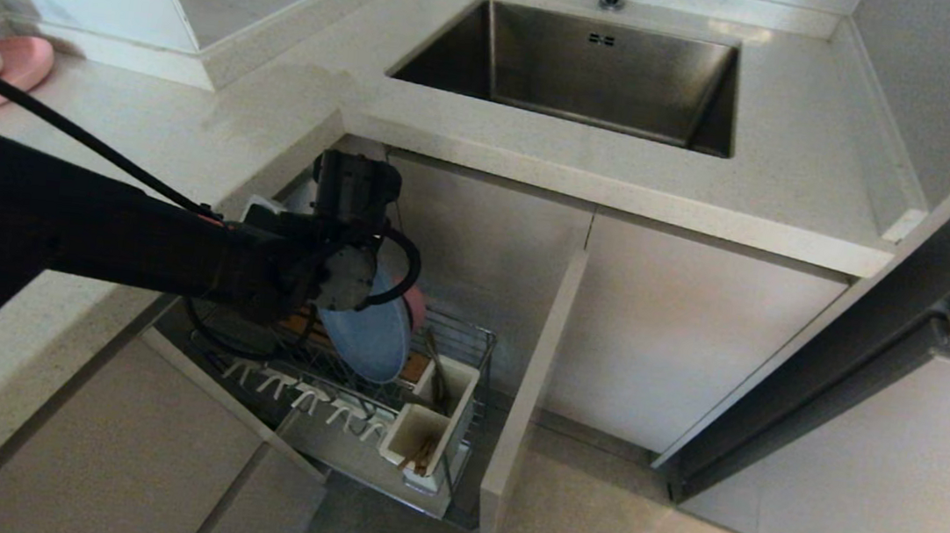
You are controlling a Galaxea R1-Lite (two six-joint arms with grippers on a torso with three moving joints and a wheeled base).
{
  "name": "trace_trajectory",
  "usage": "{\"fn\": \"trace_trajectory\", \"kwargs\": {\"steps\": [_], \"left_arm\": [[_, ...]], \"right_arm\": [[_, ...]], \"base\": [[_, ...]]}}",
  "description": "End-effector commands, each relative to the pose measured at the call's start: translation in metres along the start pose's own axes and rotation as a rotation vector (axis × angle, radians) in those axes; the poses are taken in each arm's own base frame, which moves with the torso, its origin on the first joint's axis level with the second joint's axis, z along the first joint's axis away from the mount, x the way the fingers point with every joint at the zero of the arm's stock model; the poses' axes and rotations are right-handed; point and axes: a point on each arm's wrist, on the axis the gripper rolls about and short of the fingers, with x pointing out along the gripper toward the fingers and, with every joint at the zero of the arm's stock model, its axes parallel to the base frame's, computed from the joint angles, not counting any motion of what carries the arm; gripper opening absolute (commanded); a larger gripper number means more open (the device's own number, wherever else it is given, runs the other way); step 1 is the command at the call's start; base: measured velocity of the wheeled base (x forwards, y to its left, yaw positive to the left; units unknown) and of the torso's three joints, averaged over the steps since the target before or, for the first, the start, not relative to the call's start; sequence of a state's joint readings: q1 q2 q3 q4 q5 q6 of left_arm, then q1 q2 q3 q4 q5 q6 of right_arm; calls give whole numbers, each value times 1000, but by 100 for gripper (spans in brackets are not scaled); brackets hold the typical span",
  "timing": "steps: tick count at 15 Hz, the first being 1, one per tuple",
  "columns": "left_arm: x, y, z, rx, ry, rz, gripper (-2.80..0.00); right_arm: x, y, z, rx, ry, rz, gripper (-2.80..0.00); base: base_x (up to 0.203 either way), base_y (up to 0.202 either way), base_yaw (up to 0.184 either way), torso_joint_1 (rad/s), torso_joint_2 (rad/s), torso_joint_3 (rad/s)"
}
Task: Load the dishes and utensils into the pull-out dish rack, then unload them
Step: Pick up the plate and place it in the cupboard
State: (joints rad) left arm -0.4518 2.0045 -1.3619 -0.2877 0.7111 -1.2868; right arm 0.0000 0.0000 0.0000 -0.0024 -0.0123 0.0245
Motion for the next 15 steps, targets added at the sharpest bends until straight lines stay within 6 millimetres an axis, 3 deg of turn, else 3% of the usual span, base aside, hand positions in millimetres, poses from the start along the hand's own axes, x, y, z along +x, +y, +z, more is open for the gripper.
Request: {"fn": "trace_trajectory", "kwargs": {"steps": [1, 11, 15], "left_arm": [[6, 5, -5, -2, -3, 10, -280], [17, 22, -20, 42, 6, 63, -280], [14, 18, -16, 25, 0, 51, -280]], "right_arm": [[0, 0, 0, 0, 1, 0, -280], [0, 0, 0, 0, -1, 0, -280], [0, 0, 0, 0, -1, 0, -280]], "base": [[0, 0, 0, 0, 0, 0], [0, 0, 0, 0, 0, 0], [0, 0, 0, 0, 0, 0]]}}
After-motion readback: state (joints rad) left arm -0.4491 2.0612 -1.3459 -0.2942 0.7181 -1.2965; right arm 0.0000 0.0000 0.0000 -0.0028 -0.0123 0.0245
